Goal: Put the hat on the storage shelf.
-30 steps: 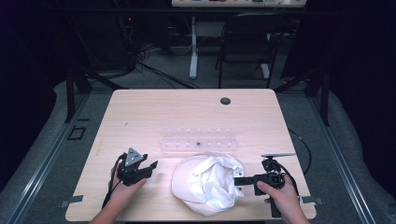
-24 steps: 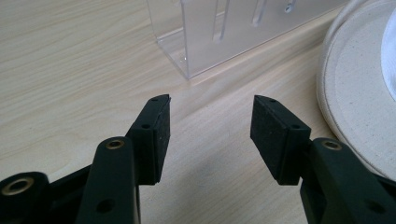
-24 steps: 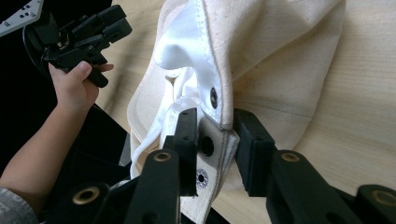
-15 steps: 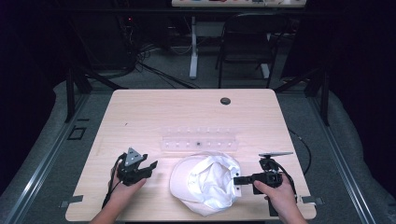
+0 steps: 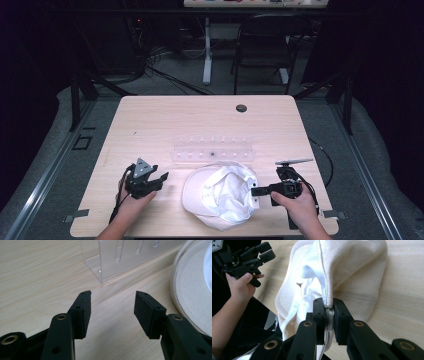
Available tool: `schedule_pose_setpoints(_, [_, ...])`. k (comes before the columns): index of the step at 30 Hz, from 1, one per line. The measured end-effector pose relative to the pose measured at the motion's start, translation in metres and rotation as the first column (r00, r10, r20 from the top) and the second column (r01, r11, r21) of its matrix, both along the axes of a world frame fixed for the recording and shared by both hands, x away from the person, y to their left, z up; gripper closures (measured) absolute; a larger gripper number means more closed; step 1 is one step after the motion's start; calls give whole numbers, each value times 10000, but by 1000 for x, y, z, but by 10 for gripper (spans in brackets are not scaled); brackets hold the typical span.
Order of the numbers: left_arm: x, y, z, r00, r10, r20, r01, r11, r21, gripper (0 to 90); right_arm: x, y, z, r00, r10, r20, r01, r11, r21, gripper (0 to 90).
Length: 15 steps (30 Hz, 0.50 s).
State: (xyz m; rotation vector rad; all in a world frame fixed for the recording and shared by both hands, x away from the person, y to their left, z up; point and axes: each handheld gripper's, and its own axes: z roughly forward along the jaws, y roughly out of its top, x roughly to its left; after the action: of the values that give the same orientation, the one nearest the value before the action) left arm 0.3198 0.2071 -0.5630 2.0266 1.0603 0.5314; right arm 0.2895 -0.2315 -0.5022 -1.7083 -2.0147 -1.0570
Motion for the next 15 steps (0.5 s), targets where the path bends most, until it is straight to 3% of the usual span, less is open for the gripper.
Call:
schedule_pose_setpoints(8, [0,0,0,10000,-7,-3,7,10000,15,483,6,5,13,9999,137,-32,-138,9995,-276,822])
schedule_pose_setpoints(15, [0,0,0,10000,-27,2,27,10000,11,483,10,5,21,9998,158,-108,-153,9989,451,824])
